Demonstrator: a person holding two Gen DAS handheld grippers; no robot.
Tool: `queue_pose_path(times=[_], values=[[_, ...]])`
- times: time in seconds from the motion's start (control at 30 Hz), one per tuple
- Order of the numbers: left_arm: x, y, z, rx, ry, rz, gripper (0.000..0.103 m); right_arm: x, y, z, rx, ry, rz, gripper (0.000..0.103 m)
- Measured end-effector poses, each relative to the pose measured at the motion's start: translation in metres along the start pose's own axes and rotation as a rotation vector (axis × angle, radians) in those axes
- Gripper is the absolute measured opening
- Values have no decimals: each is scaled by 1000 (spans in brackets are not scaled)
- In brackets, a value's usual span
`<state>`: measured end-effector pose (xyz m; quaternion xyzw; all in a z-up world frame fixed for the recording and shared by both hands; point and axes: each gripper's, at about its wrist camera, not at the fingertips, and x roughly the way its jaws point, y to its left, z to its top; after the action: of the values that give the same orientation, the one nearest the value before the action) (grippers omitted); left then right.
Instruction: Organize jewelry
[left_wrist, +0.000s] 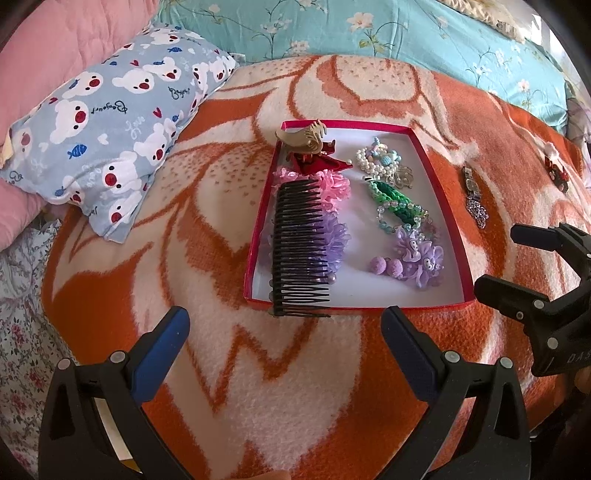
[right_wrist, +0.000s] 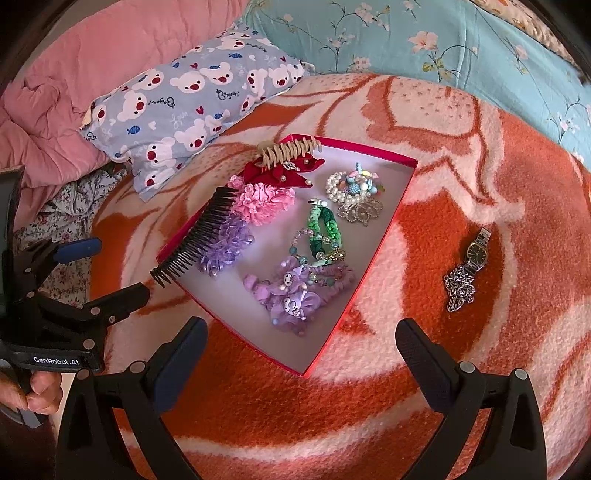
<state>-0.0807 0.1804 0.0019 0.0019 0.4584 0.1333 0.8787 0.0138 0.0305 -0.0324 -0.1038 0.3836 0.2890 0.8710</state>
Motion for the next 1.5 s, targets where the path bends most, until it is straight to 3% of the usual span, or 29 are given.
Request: queue_pose_path(times=[1.5], values=[[1, 0, 5, 6, -20, 5, 103, -3, -4, 2, 22, -21, -5, 102]])
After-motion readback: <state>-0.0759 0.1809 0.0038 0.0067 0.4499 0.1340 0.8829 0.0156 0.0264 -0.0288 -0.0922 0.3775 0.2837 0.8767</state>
